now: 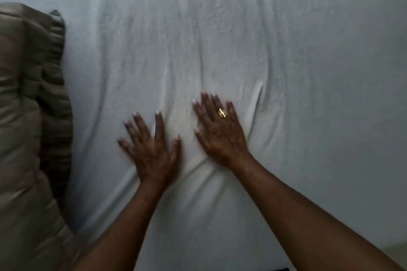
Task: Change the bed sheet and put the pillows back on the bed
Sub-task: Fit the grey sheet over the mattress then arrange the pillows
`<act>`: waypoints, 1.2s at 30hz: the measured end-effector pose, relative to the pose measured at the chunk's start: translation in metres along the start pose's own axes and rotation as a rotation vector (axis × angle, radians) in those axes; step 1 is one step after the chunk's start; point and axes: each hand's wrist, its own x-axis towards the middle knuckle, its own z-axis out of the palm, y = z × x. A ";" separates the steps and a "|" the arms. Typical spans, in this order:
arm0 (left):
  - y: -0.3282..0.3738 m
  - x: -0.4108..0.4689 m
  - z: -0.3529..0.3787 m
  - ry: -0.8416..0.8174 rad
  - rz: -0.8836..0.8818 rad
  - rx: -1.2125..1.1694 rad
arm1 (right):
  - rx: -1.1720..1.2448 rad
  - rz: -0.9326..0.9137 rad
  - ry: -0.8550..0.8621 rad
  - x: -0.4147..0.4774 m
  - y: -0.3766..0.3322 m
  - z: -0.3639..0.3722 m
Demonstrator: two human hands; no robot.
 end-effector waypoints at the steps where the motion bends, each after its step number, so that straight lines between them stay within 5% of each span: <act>1: 0.006 -0.017 0.007 -0.034 -0.010 0.013 | -0.007 0.025 0.001 -0.022 0.011 0.007; 4: 0.037 -0.075 0.018 -0.156 0.268 0.028 | -0.030 0.397 0.049 -0.098 0.052 0.010; 10: 0.025 -0.087 -0.011 -0.280 0.566 0.026 | 0.038 0.627 0.023 -0.104 0.029 -0.007; 12: 0.000 -0.075 -0.017 -0.218 0.494 -0.017 | 0.088 0.544 0.048 -0.087 -0.006 -0.011; 16: -0.088 -0.054 -0.017 -0.030 -0.008 -0.035 | 0.168 0.234 0.070 -0.065 -0.107 0.005; 19: -0.117 -0.066 0.000 -0.066 -0.127 0.038 | 0.167 0.063 0.009 -0.080 -0.156 0.043; 21: -0.108 -0.087 0.015 -0.055 -0.125 0.093 | 0.119 0.024 0.051 -0.108 -0.142 0.065; 25: -0.086 -0.149 0.024 -0.095 0.010 0.091 | 0.045 0.324 0.069 -0.189 -0.085 0.066; 31: -0.049 -0.265 0.003 -0.353 0.689 -0.004 | 0.038 0.618 0.091 -0.219 -0.072 0.048; 34: -0.087 -0.233 -0.001 -0.236 0.609 0.006 | 0.123 0.678 0.164 -0.197 -0.113 0.052; 36: -0.134 -0.201 0.000 -0.154 0.457 0.052 | 0.134 0.456 0.157 -0.198 -0.160 0.065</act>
